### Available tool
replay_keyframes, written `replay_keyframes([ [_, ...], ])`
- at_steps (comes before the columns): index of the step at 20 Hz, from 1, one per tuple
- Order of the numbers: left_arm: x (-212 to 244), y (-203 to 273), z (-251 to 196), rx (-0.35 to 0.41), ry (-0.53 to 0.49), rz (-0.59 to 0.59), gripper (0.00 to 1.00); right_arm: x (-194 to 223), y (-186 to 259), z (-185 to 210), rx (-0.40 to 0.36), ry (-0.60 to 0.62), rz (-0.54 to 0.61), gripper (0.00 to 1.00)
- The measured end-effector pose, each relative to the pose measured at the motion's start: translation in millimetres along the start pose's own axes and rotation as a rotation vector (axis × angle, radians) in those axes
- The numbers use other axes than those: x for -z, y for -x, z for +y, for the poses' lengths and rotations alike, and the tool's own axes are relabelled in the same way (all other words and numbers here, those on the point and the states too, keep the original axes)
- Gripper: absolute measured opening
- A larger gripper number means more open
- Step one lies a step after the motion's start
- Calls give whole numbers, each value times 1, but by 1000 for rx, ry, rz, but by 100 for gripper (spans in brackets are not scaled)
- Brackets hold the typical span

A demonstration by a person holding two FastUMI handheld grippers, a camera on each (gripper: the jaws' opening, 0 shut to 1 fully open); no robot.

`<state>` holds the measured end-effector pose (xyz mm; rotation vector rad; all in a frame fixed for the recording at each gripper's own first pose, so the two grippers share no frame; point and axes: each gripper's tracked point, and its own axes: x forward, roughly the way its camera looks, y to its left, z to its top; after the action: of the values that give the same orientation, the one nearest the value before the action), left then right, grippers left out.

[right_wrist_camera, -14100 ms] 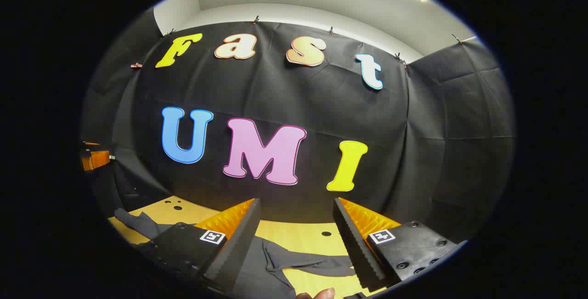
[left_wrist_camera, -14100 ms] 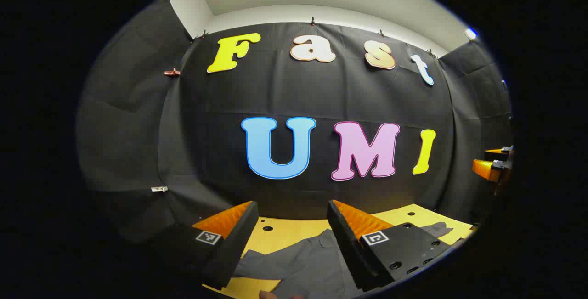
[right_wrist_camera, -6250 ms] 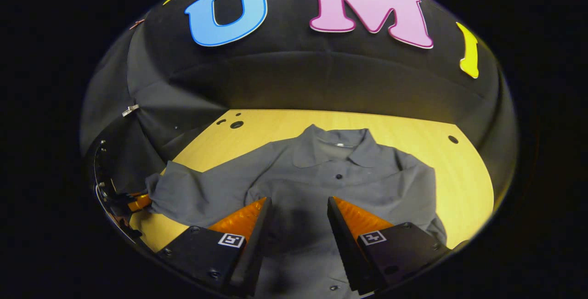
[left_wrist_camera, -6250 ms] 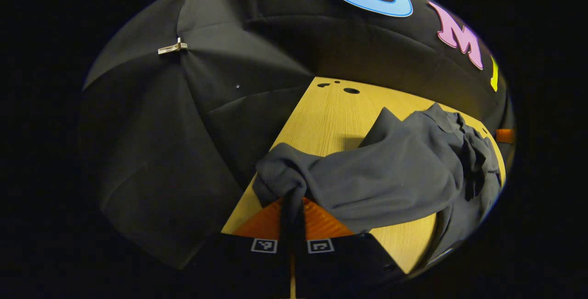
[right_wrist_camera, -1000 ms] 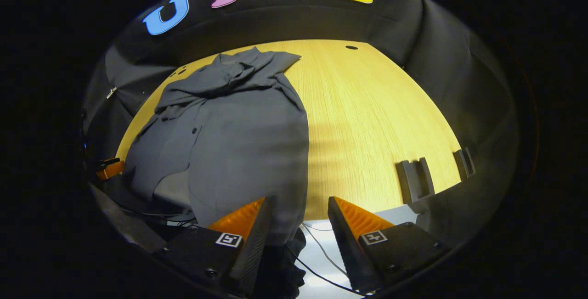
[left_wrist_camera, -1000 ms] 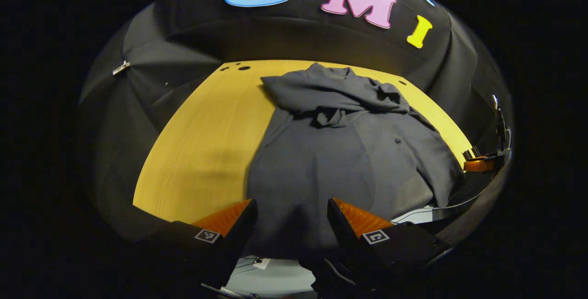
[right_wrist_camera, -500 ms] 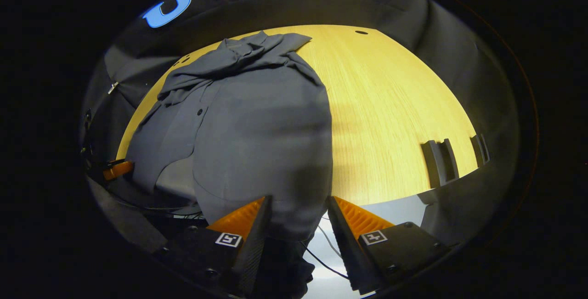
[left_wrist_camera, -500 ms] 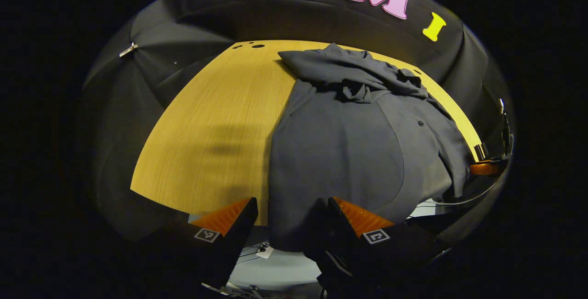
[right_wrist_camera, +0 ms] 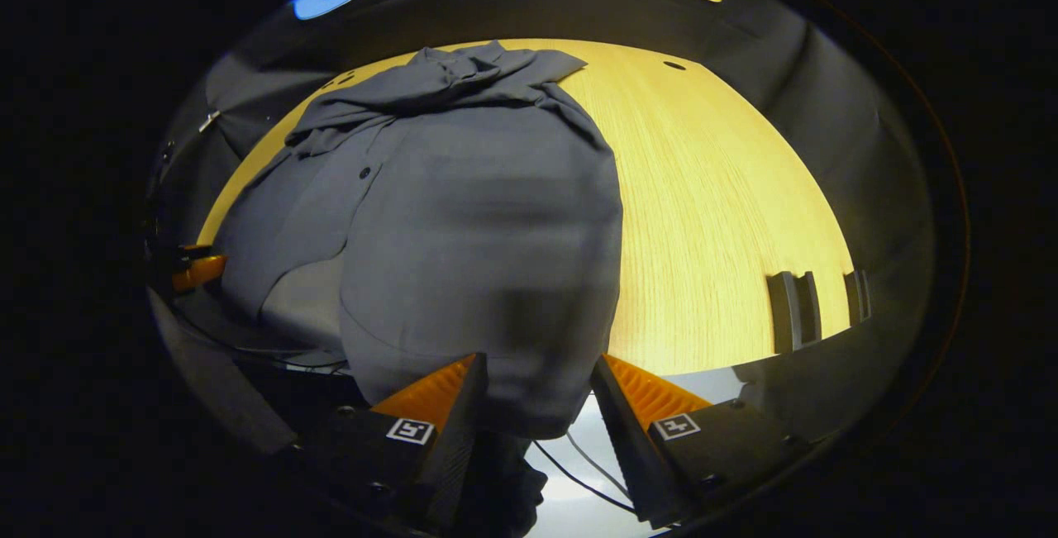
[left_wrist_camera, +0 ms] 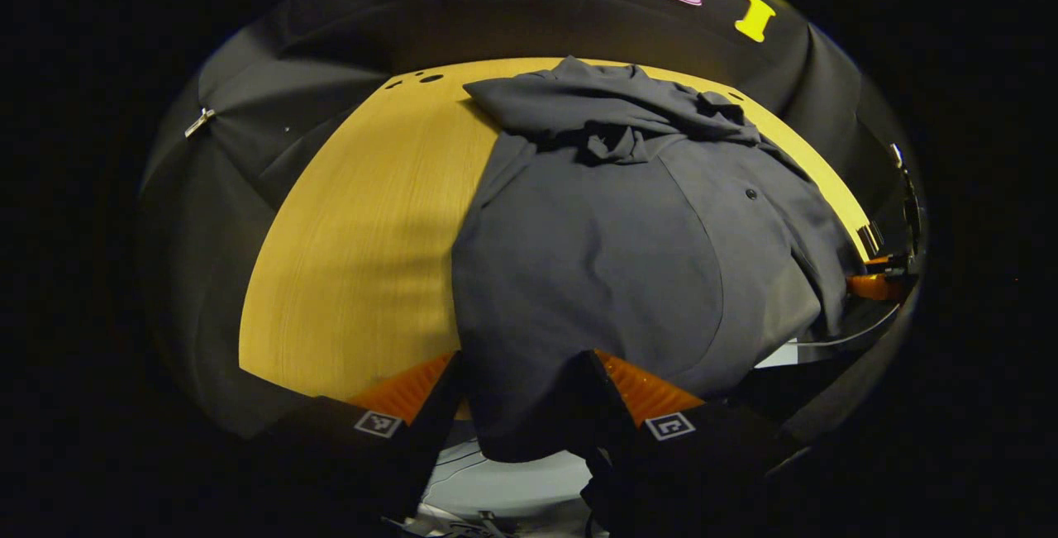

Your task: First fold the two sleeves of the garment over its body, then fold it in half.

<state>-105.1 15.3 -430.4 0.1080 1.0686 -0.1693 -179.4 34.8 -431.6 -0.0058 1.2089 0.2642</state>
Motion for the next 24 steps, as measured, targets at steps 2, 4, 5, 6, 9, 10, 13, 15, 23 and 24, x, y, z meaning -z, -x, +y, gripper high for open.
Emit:
replay_keyframes([
  [2,-1,-1,-6,33,-43,4,82,0,-2,0,11,12,23,80],
  [4,-7,-5,-16,62,-76,8,55,-1,-2,4,-2,7,25,75],
  [5,-10,-8,-19,66,-71,8,41,-3,-1,6,-12,6,23,56],
  [6,-12,-10,-20,67,-59,7,27,-3,-2,9,-24,6,24,37],
  [9,-21,-11,-25,92,-31,4,8,-3,-1,11,-57,20,24,5],
  [10,-21,-11,-25,101,-28,11,7,-4,-1,11,-70,10,23,6],
  [13,-31,-5,-24,117,-39,-4,6,-16,4,10,-95,-60,-12,6],
  [15,-48,2,-20,113,-15,-45,6,-38,11,11,-111,-69,-63,6],
  [23,-151,36,-18,135,88,-253,5,-144,42,8,-158,-121,-282,5],
  [24,-163,39,-17,136,94,-278,5,-161,47,7,-166,-130,-317,5],
])
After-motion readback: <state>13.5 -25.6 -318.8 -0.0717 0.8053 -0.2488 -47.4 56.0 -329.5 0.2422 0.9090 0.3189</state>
